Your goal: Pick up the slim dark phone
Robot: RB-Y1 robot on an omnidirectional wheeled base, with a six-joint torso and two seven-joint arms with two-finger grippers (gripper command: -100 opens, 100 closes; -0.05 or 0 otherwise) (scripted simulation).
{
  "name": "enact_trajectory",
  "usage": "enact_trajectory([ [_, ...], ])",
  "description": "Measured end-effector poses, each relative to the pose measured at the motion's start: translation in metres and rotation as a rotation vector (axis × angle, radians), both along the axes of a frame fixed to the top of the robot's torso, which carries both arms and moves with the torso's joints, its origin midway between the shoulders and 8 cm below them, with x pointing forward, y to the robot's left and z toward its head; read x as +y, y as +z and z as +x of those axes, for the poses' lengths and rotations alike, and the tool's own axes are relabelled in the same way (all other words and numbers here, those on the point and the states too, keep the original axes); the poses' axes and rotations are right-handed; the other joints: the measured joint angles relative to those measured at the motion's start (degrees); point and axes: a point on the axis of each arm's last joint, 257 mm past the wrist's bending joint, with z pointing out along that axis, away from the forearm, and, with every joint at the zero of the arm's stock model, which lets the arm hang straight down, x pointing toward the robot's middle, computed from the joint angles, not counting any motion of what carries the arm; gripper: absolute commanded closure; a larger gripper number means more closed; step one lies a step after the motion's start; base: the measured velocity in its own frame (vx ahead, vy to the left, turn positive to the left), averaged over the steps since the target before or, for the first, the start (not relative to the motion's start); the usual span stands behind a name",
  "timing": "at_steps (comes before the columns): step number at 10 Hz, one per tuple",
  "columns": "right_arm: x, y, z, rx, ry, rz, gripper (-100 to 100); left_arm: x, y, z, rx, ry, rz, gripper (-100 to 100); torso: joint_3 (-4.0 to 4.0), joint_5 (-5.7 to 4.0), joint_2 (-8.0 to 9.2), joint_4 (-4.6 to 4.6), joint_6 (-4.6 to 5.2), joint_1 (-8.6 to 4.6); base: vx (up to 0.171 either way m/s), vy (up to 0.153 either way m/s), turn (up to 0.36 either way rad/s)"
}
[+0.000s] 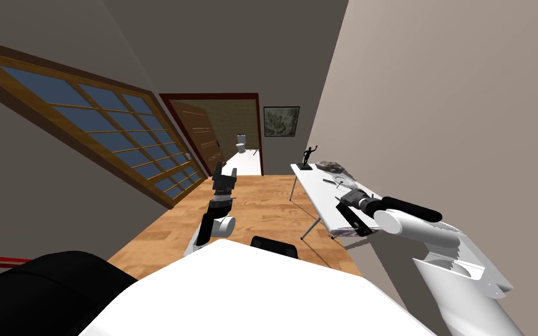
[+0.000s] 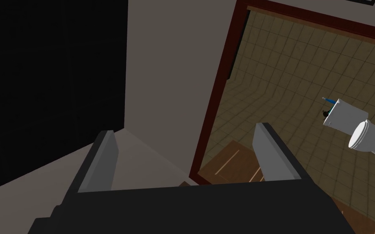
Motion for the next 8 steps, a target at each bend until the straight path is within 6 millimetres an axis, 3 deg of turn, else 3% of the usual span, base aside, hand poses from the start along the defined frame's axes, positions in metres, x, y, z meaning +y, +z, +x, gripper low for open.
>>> enact_trajectory([
  [8,-0.007,-0.034,-0.018,0.177,-0.075,0.159,-100,0.000,0.000,0.000,0.000,0.000,0.000,0,-0.02,0.00,-0.04,-0.01,0.00,-0.01,0.030,0.015,-0.026],
])
